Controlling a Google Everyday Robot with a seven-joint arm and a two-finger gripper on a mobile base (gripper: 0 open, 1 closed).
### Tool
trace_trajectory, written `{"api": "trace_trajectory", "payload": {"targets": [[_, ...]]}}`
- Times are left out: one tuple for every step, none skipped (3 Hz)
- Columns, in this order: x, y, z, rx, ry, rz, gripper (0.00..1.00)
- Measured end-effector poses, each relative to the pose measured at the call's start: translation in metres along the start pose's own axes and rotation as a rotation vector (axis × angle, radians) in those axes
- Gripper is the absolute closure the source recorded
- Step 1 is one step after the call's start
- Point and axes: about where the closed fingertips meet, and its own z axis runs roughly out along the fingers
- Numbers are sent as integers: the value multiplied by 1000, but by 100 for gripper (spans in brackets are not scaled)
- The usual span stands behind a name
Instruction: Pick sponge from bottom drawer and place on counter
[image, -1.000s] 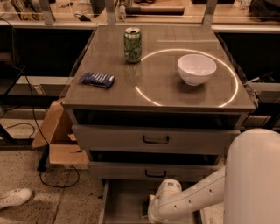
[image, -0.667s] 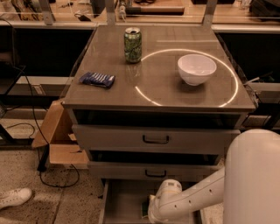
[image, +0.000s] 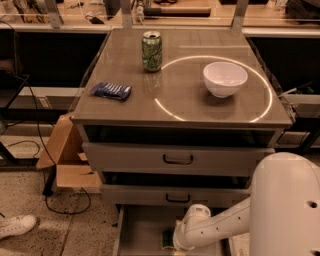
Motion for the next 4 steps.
{"api": "trace_trajectory", "payload": {"targets": [[11, -31, 15, 25, 28, 38, 0], [11, -32, 18, 21, 24, 42, 0], [10, -33, 32, 4, 6, 41, 0], [-10, -25, 56, -34, -29, 37, 0]]}}
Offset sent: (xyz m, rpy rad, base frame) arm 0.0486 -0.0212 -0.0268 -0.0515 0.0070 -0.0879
